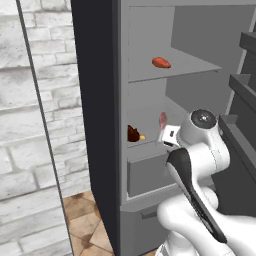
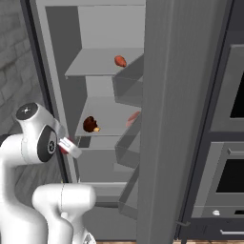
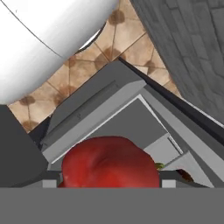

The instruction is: Gather the sweet potato and bell pepper from the fridge and place them on a tray on the dining counter. Then gather the steaks from the fridge and place them on the other tray.

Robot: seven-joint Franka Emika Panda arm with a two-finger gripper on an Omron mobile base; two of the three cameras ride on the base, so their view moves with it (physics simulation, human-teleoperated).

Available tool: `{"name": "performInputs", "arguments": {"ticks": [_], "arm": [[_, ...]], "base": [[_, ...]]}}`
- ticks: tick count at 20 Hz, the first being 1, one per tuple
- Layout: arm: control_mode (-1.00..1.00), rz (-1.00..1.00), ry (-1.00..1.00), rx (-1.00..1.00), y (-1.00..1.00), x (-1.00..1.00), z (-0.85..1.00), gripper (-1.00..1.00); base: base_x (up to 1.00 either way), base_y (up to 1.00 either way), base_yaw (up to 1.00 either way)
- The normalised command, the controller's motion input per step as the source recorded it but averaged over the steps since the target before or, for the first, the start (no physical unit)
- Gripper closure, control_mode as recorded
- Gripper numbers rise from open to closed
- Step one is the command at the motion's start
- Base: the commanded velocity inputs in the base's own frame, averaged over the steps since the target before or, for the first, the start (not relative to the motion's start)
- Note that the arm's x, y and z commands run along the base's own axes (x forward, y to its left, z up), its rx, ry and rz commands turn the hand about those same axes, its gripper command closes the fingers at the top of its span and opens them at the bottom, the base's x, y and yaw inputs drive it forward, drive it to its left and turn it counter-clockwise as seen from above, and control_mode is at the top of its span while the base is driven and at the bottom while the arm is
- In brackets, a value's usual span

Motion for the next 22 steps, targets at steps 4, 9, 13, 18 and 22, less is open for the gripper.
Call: {"name": "performInputs", "arguments": {"ticks": [4, 9, 13, 18, 22], "arm": [[-1.0, 0.04, -0.1, 0.07, -0.07, -0.23, -0.23, 1.0], [-1.0, 0.0, -0.13, 0.05, -0.1, -0.18, -0.1, 1.0], [-1.0, 0.0, -0.1, 0.01, -0.02, -0.24, -0.13, 1.0], [1.0, 0.0, -0.03, 0.0, 0.0, -0.17, -0.03, 1.0], [1.0, 0.0, 0.0, 0.0, 0.0, 0.0, 0.0, 1.0]], "base": [[0.0, 0.0, 0.0], [0.0, 0.0, 0.0], [0.0, 0.0, 0.0], [-0.24, 0.03, 0.0], [-0.34, 0.21, -0.03]]}}
